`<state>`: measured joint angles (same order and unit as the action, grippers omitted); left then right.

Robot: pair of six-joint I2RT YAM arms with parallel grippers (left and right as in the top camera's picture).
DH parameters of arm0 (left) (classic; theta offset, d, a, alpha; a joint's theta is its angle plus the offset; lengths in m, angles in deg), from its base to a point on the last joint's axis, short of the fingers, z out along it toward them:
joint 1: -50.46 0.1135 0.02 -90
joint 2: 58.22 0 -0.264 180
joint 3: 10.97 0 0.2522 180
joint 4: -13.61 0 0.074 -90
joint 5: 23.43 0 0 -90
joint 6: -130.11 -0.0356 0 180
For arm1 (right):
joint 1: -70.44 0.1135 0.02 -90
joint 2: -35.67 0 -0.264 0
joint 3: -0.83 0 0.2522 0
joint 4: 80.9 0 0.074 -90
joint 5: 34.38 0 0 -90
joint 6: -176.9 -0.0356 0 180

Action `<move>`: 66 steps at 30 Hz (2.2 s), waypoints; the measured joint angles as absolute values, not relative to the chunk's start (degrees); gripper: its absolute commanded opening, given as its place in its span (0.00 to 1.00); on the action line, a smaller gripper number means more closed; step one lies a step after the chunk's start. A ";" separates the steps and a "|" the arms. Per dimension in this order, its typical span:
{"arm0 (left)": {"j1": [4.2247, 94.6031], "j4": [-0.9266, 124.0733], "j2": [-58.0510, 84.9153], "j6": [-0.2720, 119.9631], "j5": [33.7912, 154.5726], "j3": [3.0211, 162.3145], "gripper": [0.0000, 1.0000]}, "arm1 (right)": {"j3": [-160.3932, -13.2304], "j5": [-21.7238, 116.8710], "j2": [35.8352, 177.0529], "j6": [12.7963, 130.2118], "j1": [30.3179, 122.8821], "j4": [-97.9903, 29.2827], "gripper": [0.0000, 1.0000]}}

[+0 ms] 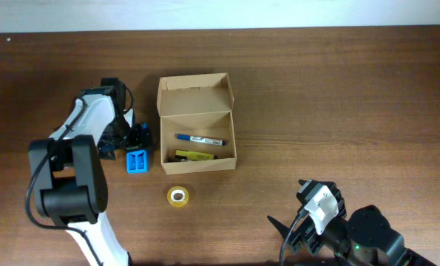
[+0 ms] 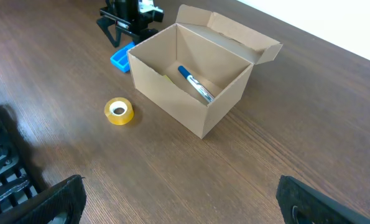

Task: Pack container
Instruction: 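Move the left gripper to the blue duster and grasp it, then lift the blue duster over the box and drop it inside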

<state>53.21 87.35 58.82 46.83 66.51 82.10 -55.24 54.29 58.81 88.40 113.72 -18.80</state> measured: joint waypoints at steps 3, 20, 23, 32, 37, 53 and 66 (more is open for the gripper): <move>52.42 87.33 58.86 46.81 65.68 82.10 0.82 | -55.24 54.29 58.81 88.42 113.72 -18.80 0.99; 52.20 85.74 59.76 46.90 66.38 82.21 0.53 | -55.24 54.29 58.81 88.40 113.72 -18.80 0.99; 52.20 85.52 59.76 46.83 66.62 82.27 0.49 | -55.24 54.29 58.81 88.44 113.72 -18.80 0.99; 52.20 85.41 59.76 46.87 66.80 82.32 0.43 | -55.24 54.29 58.81 88.42 113.72 -18.78 0.99; 52.20 85.36 59.76 47.31 66.86 82.32 0.43 | -55.24 54.29 58.81 88.40 113.72 -18.78 0.99; 52.24 81.98 47.23 47.73 67.19 82.30 0.43 | -55.22 54.29 58.81 88.40 113.72 -18.80 0.99; 46.10 82.00 31.19 46.59 67.19 82.32 0.44 | -55.22 54.29 58.81 88.42 113.72 -18.80 0.99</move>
